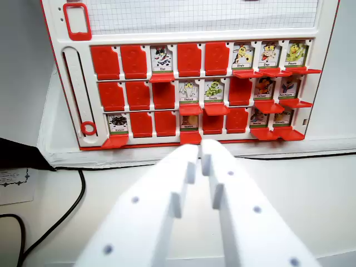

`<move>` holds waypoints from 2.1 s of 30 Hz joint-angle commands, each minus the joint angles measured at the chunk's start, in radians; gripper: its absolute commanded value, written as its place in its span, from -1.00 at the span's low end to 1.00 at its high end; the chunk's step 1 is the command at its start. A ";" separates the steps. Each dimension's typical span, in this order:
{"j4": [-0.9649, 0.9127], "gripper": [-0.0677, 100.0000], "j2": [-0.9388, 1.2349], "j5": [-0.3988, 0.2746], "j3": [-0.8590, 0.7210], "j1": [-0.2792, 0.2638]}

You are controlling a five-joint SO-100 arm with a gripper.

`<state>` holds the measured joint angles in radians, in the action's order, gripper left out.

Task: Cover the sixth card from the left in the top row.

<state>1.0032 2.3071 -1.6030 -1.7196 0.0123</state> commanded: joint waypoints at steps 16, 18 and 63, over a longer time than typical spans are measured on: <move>-0.443 -1.00 -0.233 -0.075 -0.149 0.186; -0.492 -1.00 -0.287 -0.089 -0.156 0.202; -0.667 -1.00 -1.003 -0.081 0.433 0.178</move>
<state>0.3666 1.2763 -1.6935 -1.4251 0.2071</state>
